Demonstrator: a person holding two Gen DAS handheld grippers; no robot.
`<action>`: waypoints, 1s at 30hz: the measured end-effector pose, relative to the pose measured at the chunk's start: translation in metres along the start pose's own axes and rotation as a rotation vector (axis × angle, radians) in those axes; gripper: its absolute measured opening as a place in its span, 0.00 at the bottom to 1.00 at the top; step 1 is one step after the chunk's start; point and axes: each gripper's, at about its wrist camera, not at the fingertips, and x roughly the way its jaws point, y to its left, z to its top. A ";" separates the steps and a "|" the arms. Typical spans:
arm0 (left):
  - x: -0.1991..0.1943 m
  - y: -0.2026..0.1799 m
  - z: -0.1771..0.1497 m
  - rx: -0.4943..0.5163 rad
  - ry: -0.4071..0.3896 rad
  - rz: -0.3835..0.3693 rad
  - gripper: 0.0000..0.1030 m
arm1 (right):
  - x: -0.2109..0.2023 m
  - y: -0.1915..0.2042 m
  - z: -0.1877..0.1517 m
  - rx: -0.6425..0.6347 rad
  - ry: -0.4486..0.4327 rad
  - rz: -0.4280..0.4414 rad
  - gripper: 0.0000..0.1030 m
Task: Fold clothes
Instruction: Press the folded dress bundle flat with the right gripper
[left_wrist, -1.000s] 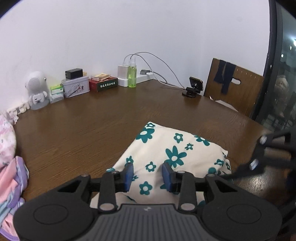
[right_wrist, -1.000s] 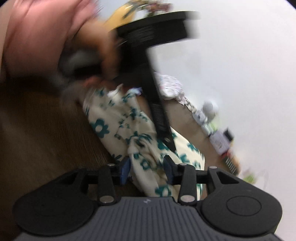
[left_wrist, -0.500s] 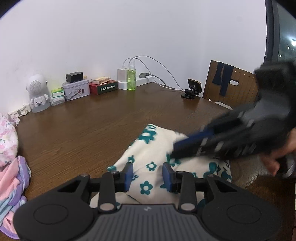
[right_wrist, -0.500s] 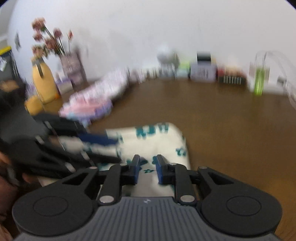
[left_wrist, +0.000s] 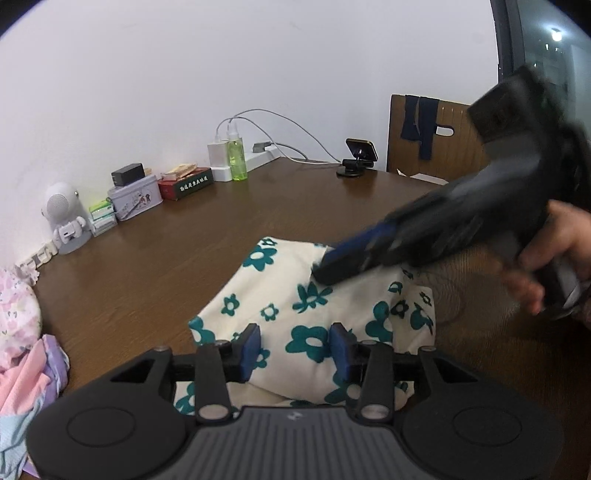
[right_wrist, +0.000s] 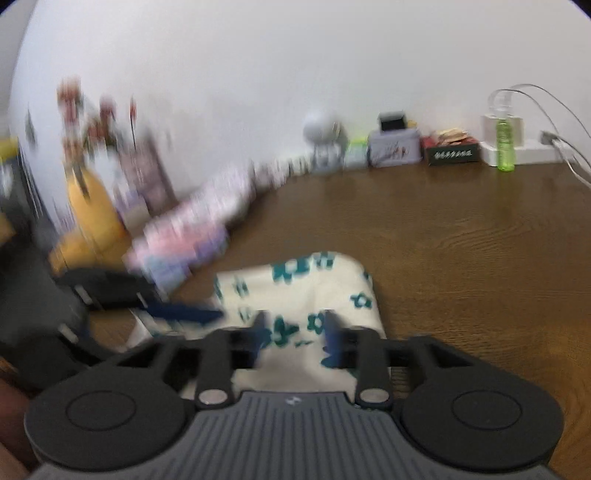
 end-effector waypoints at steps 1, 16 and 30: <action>0.000 0.000 -0.001 -0.001 0.000 -0.002 0.39 | -0.009 -0.004 0.000 0.025 -0.026 -0.003 0.55; -0.004 0.005 -0.010 -0.006 -0.033 -0.019 0.40 | -0.022 -0.036 -0.027 0.258 0.011 0.010 0.92; -0.008 0.005 -0.014 0.000 -0.031 -0.030 0.40 | 0.005 -0.040 -0.037 0.367 0.058 0.047 0.74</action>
